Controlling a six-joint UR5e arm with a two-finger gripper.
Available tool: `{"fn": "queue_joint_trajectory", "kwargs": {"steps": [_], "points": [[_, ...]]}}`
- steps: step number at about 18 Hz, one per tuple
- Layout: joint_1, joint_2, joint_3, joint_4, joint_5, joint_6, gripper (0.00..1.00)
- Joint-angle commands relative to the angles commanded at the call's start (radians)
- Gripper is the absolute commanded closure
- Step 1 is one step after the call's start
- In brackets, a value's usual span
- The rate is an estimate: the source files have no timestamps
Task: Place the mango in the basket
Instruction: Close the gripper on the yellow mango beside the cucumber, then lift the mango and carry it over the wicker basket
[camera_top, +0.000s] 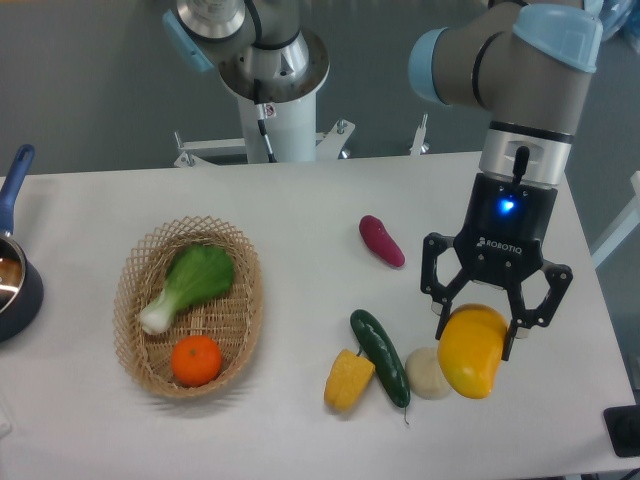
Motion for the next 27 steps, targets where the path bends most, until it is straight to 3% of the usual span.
{"fn": "queue_joint_trajectory", "kwargs": {"steps": [5,11,18,24,27], "points": [[0.000,0.000,-0.005,0.000,0.006,-0.002,0.65],[0.000,0.061,-0.093,-0.002,0.008,-0.015,0.65],[-0.008,0.181,-0.282,0.002,0.038,0.027,0.65],[-0.122,0.176,-0.408,0.000,0.097,0.222,0.65],[-0.196,0.178,-0.454,-0.002,0.144,0.210,0.65]]}}
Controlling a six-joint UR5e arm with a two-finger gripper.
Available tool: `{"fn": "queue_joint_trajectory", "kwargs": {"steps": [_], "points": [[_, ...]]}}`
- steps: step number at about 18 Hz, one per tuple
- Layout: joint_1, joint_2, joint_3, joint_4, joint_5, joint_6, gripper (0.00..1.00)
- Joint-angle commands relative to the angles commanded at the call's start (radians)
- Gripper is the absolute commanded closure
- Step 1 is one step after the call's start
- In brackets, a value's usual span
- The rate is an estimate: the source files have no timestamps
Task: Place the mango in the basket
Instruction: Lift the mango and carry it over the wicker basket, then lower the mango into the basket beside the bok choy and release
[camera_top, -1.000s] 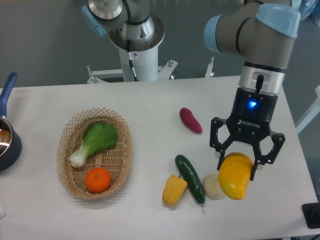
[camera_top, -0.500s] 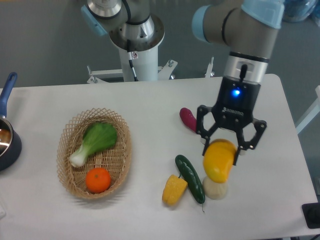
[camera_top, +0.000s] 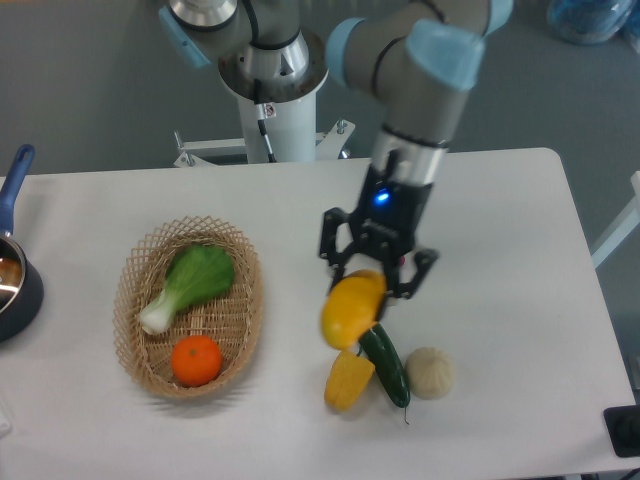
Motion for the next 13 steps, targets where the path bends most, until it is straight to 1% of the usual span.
{"fn": "queue_joint_trajectory", "kwargs": {"steps": [2,5,6,9,13], "points": [[-0.060,-0.003,-0.028,0.000,0.026,-0.026,0.65],[-0.120,-0.008,-0.034,-0.002,0.055,-0.077,0.65],[-0.137,-0.011,-0.045,-0.002,0.057,-0.084,0.65],[-0.164,-0.014,-0.091,-0.002,0.062,-0.086,0.65],[-0.210,-0.034,-0.108,-0.002,0.062,-0.106,0.65]]}}
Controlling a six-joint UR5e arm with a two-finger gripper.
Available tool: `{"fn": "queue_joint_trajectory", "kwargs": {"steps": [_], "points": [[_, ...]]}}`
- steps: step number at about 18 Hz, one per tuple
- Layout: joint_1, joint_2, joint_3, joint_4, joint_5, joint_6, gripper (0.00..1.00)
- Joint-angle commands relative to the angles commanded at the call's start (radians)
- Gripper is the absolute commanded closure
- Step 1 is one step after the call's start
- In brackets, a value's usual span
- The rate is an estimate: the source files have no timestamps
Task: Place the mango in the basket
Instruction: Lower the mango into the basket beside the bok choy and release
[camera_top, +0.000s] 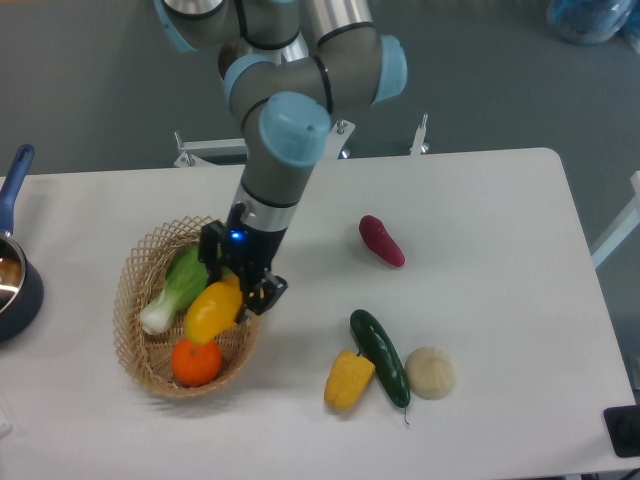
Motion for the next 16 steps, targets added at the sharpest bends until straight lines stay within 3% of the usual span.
{"fn": "queue_joint_trajectory", "kwargs": {"steps": [8,16], "points": [[-0.011,-0.035,-0.015,0.000,0.012,0.001,0.63],[-0.012,-0.071,-0.015,0.002,0.023,0.014,0.54]]}}
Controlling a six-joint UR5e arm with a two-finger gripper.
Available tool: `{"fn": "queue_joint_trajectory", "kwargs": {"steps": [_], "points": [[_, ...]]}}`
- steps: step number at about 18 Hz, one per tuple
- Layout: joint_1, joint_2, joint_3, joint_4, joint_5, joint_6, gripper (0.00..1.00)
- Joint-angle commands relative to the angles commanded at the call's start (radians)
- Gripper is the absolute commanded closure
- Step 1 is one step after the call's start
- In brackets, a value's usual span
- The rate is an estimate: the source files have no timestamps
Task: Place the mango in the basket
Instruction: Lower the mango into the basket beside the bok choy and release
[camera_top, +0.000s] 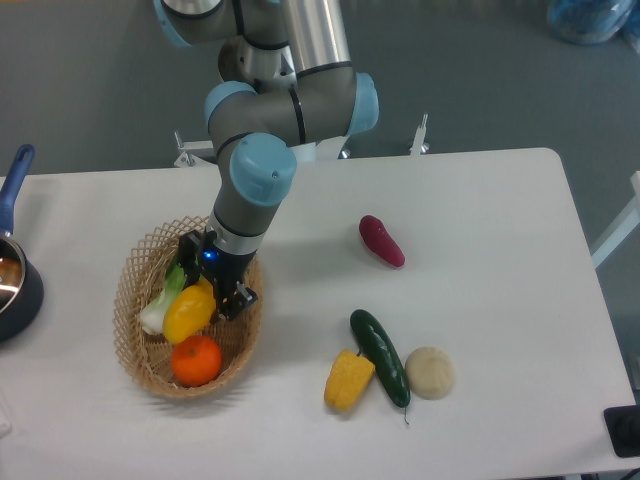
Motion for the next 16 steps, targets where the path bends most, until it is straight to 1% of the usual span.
{"fn": "queue_joint_trajectory", "kwargs": {"steps": [2,3,4,5,6,14,16], "points": [[0.000,-0.006,-0.002,-0.002,0.002,0.002,0.49],[0.000,-0.009,-0.005,0.000,0.002,0.002,0.43],[0.000,-0.011,0.001,0.002,0.002,0.005,0.29],[0.000,-0.011,0.008,0.002,0.000,0.009,0.13],[0.000,-0.009,0.008,0.003,0.000,0.009,0.00],[0.005,0.024,0.012,0.003,0.000,0.006,0.00],[0.014,0.040,0.043,0.002,0.000,0.002,0.00]]}}
